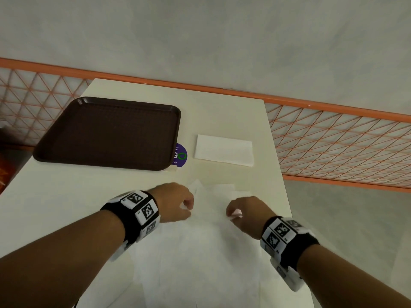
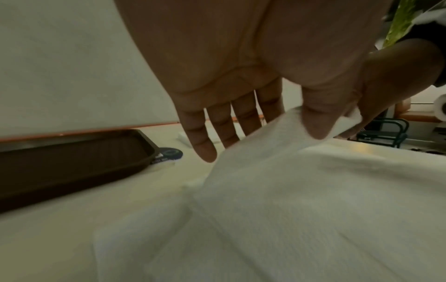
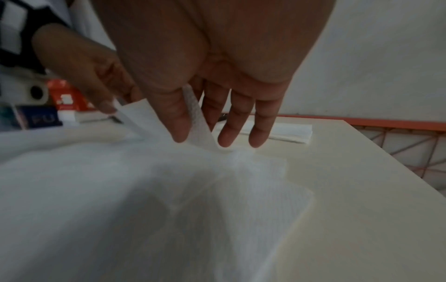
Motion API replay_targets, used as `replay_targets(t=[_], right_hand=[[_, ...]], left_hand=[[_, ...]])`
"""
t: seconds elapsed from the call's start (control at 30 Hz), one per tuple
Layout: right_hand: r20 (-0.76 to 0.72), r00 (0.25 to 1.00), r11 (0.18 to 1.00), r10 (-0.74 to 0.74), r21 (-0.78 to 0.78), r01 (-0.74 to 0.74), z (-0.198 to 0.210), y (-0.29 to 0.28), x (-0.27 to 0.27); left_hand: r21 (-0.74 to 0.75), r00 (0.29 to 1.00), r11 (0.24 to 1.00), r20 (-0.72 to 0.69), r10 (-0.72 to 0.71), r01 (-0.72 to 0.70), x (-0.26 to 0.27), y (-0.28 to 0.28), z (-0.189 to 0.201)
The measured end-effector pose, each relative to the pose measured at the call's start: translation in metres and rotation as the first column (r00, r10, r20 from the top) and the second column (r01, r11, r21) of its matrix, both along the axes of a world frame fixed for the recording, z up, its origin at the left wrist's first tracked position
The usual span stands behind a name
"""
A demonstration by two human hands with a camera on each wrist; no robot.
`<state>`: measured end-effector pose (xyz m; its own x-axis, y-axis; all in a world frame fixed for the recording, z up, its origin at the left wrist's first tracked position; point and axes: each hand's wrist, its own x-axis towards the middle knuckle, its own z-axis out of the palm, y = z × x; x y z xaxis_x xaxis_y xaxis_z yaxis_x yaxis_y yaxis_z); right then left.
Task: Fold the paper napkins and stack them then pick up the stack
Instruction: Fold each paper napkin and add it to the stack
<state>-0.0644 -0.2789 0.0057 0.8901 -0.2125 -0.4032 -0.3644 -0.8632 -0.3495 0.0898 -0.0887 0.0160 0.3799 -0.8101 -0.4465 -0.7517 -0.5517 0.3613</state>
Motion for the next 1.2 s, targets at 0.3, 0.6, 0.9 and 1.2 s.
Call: replay_targets(t=[0.3,0.6,0.9,1.2], right_hand=[[-0.152,0.981,0.991,0.125,-0.032,-0.131,-0.014,0.002,-0.019],[-0.107,0.970,0.961,0.219,-0.149,-0.233,-0.033,0.025,0.000],[-0.227,0.952,0.947,0.205,-0.201,-0.251,-0.063,0.016,-0.009],[-0.154,0.960,0.952,0.236,-0.164,-0.260,-0.065,0.032,-0.002]], left_hand=[[-0.001,1.000,1.000,0.029,0.001,-0.001,-0.020,-0.002,-0.025],[0.106,0.983,0.989,0.138,-0.121,0.107,-0.046,-0.006,-0.052],[0.169,0.978,0.983,0.179,-0.104,0.073,-0.048,0.003,-0.078],[0.058,0.983,0.997,0.173,-0.056,0.046,-0.054,-0.008,-0.087]])
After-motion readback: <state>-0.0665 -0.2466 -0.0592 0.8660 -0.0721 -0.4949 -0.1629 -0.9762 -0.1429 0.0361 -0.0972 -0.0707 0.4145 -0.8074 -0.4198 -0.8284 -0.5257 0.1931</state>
